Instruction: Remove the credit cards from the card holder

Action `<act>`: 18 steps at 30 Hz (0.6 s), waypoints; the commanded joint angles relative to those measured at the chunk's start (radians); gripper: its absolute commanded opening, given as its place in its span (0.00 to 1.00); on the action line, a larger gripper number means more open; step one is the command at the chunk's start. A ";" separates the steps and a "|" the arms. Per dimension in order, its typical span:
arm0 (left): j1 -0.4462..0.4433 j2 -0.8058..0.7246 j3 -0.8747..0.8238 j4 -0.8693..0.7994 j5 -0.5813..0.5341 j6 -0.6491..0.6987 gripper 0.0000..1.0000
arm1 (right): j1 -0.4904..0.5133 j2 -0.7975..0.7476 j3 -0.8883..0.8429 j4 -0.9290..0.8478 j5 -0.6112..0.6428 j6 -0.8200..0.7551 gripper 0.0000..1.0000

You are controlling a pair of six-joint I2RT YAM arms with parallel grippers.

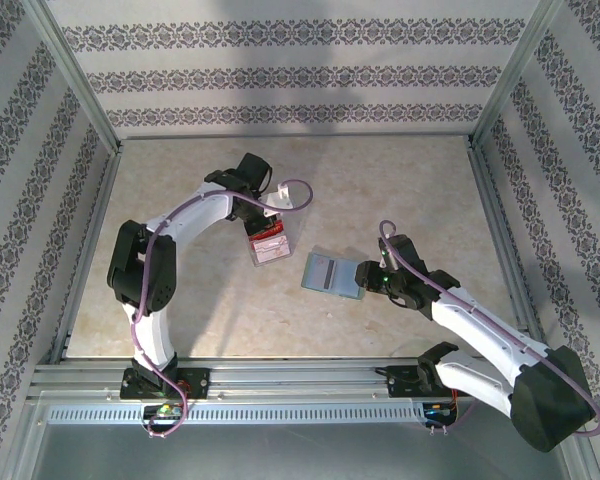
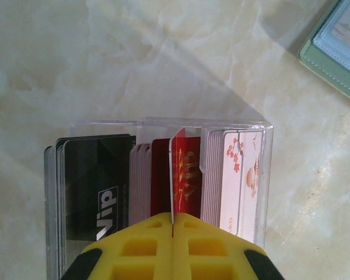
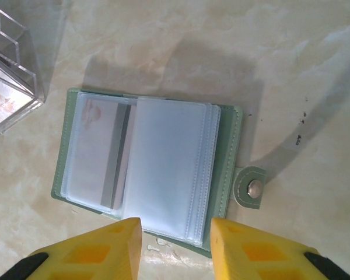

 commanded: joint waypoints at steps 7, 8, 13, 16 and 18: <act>-0.004 -0.018 0.088 -0.161 0.017 -0.068 0.40 | 0.192 0.133 0.187 -0.173 0.225 0.001 0.37; -0.008 -0.034 0.083 -0.161 0.017 -0.078 0.40 | 0.209 0.160 0.208 -0.185 0.239 0.007 0.37; -0.012 -0.186 -0.021 -0.044 -0.024 -0.228 0.44 | 0.306 0.327 0.324 -0.192 0.258 0.036 0.39; -0.012 -0.288 -0.105 0.073 -0.144 -0.401 0.55 | 0.343 0.434 0.401 -0.192 0.259 0.036 0.41; -0.012 -0.347 -0.156 0.136 -0.197 -0.514 0.61 | 0.357 0.500 0.445 -0.192 0.249 0.040 0.43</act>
